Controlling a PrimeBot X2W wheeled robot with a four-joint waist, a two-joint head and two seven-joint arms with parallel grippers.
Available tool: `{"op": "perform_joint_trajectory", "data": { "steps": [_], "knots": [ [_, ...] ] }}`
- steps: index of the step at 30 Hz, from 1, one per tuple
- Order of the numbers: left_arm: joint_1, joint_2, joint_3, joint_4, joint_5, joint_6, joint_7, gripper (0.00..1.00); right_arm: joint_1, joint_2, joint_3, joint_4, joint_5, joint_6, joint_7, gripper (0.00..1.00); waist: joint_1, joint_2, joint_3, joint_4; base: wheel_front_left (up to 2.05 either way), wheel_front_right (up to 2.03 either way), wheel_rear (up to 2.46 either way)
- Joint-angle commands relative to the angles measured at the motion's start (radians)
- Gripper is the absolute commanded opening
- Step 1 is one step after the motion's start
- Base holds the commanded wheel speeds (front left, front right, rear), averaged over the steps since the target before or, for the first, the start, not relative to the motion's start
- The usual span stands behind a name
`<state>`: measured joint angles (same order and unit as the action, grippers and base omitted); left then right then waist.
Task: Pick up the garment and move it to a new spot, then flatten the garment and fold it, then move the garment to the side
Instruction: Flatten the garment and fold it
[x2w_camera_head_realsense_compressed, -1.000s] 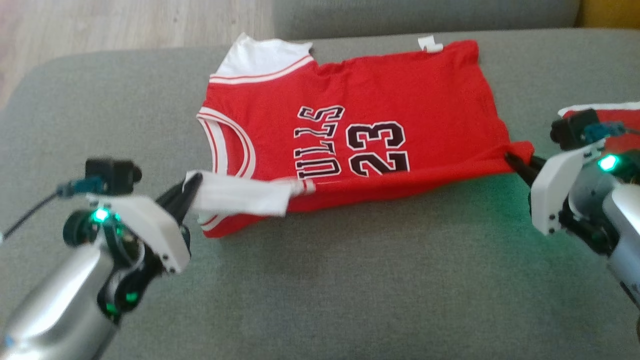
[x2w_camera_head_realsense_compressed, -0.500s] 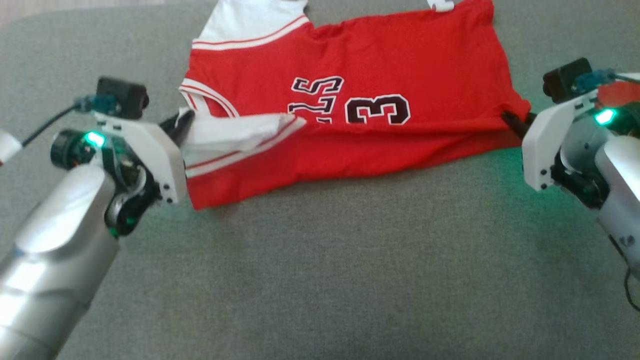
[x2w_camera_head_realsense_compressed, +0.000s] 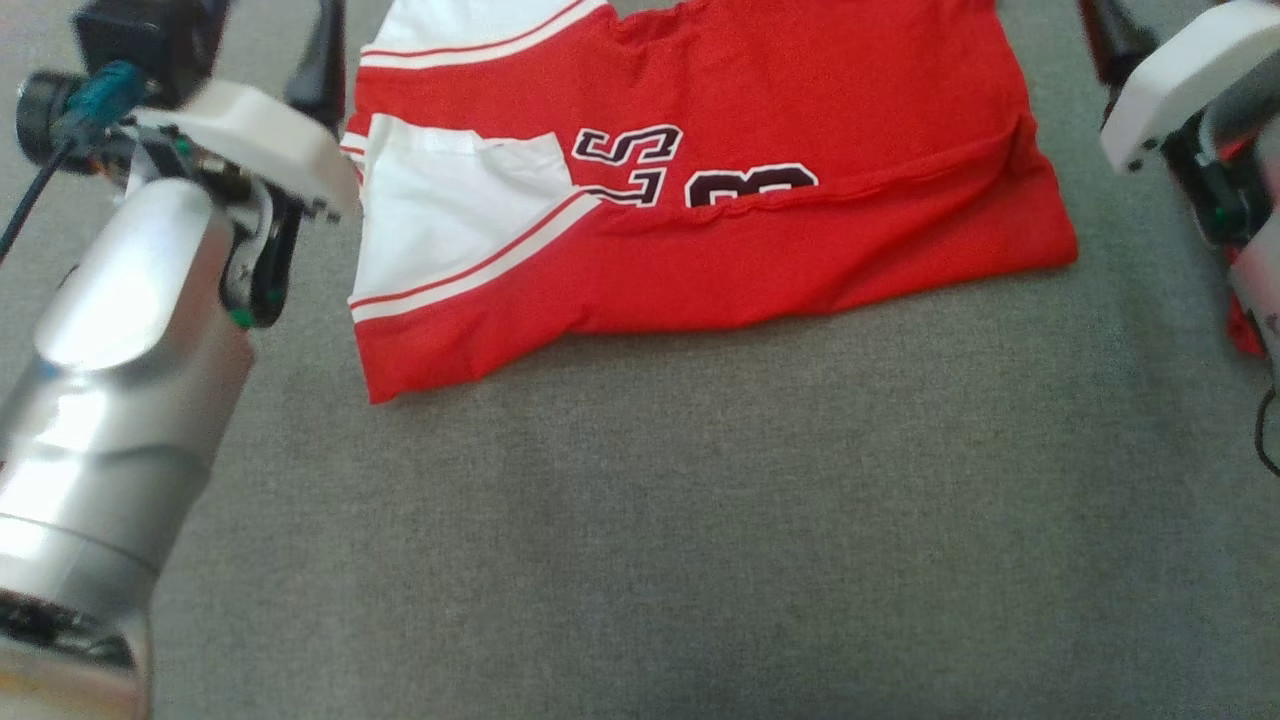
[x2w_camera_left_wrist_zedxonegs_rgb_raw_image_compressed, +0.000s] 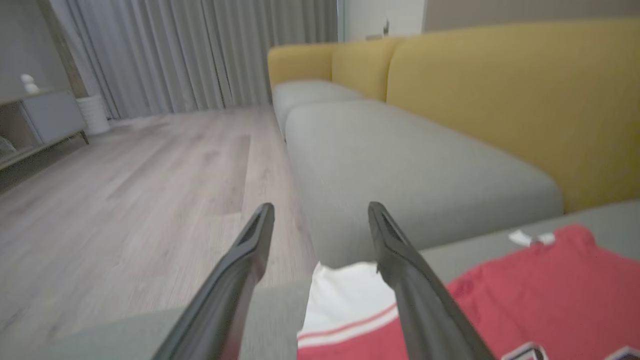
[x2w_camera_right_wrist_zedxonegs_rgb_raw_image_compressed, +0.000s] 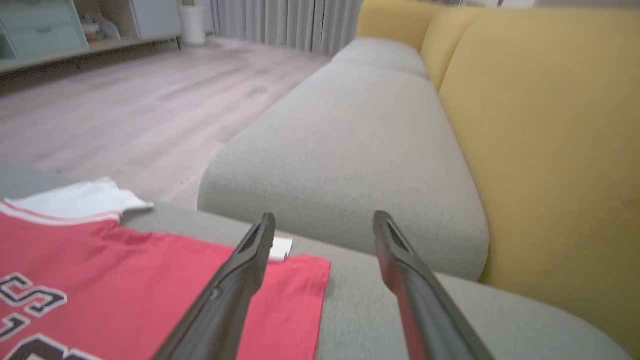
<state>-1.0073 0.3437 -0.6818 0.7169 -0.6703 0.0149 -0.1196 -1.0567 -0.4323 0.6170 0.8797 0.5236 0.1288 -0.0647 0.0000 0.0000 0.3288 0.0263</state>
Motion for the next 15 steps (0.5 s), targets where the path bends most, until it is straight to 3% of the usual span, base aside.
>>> {"op": "perform_joint_trajectory", "data": {
  "steps": [1,4,8,15],
  "knots": [
    [-0.039,0.032,0.041,-0.016,-0.002,0.009,-0.017,1.0,0.002,0.001,-0.004,-0.014,-0.009,0.002,-0.017,1.0,0.0,0.0,-0.009,0.004,0.0,0.0,0.0],
    [-0.03,-0.003,0.096,-0.031,-0.023,0.014,-0.122,1.0,0.001,0.029,-0.072,0.023,-0.034,0.002,-0.137,1.0,0.0,0.0,-0.04,0.01,0.0,0.0,0.0],
    [0.044,-0.017,0.21,-0.173,0.002,0.023,-0.141,1.0,0.039,0.077,-0.178,0.0,-0.068,0.002,-0.192,1.0,0.0,0.0,-0.082,0.009,0.0,0.0,0.0],
    [0.338,-0.094,0.41,-0.459,0.112,0.041,-0.142,1.0,0.289,0.181,-0.415,-0.263,-0.202,0.002,-0.197,1.0,0.0,0.0,-0.149,0.006,0.0,0.0,0.0]
  ]
}}
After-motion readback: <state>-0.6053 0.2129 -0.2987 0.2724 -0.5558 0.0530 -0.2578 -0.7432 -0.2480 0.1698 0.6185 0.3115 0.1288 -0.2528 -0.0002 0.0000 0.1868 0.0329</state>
